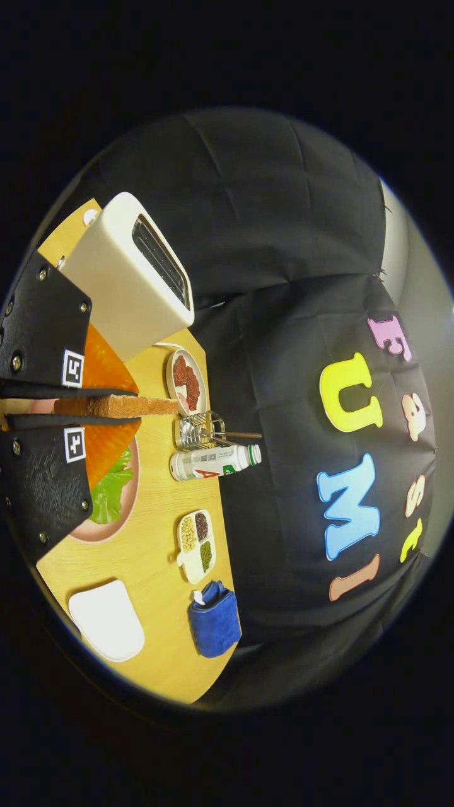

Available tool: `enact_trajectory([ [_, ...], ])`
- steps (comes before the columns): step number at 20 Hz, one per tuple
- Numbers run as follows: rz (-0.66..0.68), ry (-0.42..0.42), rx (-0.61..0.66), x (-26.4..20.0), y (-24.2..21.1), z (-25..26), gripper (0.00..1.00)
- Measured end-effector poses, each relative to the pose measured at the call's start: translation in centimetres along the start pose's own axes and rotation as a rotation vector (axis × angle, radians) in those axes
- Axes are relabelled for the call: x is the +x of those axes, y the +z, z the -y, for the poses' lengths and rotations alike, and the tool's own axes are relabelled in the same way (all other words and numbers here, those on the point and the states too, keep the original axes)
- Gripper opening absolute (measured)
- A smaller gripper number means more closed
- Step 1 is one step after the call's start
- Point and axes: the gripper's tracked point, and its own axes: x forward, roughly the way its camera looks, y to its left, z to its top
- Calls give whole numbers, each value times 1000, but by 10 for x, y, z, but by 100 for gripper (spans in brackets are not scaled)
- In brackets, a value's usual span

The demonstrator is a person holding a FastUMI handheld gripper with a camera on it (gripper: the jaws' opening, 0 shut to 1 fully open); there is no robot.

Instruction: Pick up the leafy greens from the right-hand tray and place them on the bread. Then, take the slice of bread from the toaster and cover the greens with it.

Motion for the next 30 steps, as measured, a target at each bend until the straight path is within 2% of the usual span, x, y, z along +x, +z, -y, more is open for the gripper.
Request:
enact_trajectory([
  [5,-20,8,-2,1,-14,5,9],
  [7,-25,-41,-4,1,-15,20,11],
  [10,-48,-68,-32,2,-21,31,15],
  [13,-50,-114,-84,1,-24,50,26],
  [15,-61,-130,-103,1,-28,57,27],
  [19,-54,-179,-153,0,-23,77,42],
  [24,1,-165,-148,-12,8,95,42],
  [30,137,-197,-177,-51,76,162,42],
])
